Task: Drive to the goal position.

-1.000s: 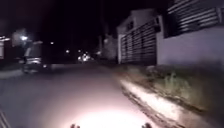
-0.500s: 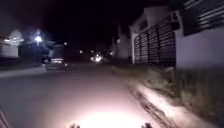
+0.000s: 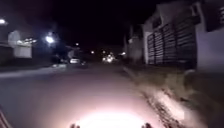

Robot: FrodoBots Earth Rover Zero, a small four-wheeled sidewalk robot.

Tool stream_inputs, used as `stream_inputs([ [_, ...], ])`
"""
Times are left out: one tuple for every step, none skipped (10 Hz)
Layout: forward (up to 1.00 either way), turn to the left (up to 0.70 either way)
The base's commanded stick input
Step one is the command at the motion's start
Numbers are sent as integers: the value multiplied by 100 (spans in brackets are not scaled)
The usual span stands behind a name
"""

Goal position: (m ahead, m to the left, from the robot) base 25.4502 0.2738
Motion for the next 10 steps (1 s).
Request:
stream_inputs([
  [85, 0],
  [85, 0],
  [85, 0],
  [85, 0],
  [85, -5],
  [85, -11],
  [85, -17],
  [85, -24],
  [85, -30],
  [85, -34],
])
